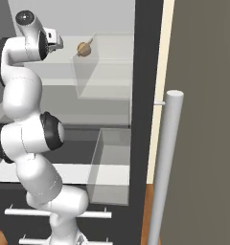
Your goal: Retrieve the bottle and the shaker from the cabinet and place them next to the mixing bowl on the counter. Then add garlic from the fridge to the mixing bowl.
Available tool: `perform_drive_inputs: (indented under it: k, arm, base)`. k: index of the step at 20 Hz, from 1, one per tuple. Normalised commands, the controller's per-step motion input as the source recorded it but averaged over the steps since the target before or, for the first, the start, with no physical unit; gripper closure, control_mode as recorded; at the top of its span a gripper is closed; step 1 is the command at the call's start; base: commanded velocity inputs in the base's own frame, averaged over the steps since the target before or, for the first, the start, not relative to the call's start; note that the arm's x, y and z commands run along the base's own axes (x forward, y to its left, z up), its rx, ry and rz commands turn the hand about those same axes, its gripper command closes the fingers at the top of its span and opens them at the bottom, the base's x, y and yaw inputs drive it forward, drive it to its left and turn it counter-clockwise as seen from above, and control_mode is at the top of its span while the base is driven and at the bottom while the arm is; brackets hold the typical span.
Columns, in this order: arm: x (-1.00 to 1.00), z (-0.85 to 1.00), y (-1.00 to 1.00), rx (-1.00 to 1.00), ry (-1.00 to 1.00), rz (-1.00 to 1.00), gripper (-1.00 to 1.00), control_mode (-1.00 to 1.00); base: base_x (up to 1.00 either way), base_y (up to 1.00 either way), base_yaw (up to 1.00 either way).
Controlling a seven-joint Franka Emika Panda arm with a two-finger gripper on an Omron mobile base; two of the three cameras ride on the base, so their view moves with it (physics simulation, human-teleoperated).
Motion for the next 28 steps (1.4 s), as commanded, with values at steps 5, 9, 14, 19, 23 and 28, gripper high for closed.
perform_drive_inputs:
  k: [5,9,14,19,23,28]
  arm:
    - [0.05,0.00,0.00,0.00,0.00,0.00,-1.00,-1.00]
    - [0.11,0.00,0.00,0.00,0.00,-0.02,-1.00,-1.00]
    - [0.11,0.07,0.00,0.00,0.03,-0.03,-1.00,-1.00]
    - [0.03,0.03,0.00,0.00,0.07,-0.01,-1.00,-1.00]
    - [0.00,0.00,0.00,0.00,0.09,0.00,-1.00,-1.00]
    - [0.00,0.00,0.00,0.00,0.00,0.00,-1.00,-1.00]
  base:
    - [0.00,0.00,0.00]
    - [0.00,0.00,0.00]
    - [0.00,0.00,0.00]
    - [0.00,0.00,0.00]
    - [0.00,0.00,0.00]
    - [0.00,0.00,0.00]
